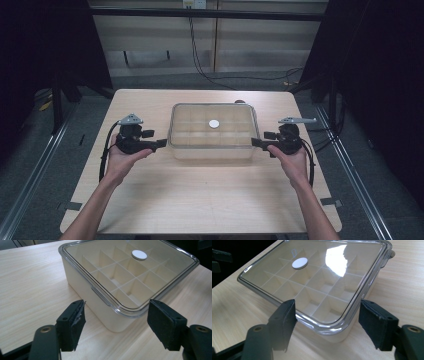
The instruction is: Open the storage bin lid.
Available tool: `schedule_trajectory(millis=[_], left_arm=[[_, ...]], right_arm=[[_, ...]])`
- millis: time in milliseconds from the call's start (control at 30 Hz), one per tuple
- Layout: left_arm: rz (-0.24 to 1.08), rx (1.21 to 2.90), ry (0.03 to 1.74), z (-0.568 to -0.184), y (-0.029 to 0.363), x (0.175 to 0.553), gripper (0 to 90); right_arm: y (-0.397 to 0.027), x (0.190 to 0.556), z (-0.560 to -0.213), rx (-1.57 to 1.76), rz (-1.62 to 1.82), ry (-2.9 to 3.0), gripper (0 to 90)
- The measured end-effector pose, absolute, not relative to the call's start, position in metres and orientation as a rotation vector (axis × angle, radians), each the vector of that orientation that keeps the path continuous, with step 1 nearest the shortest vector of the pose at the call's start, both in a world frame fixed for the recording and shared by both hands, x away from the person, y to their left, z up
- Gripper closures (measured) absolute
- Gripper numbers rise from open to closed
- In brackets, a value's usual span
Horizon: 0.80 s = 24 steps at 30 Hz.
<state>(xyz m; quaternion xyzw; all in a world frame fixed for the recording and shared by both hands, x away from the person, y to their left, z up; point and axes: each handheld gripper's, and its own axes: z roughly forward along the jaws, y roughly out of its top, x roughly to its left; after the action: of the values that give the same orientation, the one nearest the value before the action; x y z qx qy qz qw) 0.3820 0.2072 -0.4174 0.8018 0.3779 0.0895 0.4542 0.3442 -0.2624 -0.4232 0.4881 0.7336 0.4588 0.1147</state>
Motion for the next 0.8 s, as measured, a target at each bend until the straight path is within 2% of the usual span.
schedule_trajectory(millis=[233, 467, 800], left_arm=[[0.27, 1.999, 0.909, -0.409, 0.201, 0.388, 26.6], [0.241, 1.994, 0.919, -0.409, 0.201, 0.405, 24.3], [0.245, 1.992, 0.92, -0.401, 0.184, 0.415, 22.6]], right_arm=[[-0.262, 0.367, -0.422, 1.454, 1.317, 2.175, 29.0], [-0.258, 0.388, -0.409, 1.438, 1.298, 2.155, 29.2], [-0.254, 0.417, -0.408, 1.468, 1.268, 2.17, 22.1]])
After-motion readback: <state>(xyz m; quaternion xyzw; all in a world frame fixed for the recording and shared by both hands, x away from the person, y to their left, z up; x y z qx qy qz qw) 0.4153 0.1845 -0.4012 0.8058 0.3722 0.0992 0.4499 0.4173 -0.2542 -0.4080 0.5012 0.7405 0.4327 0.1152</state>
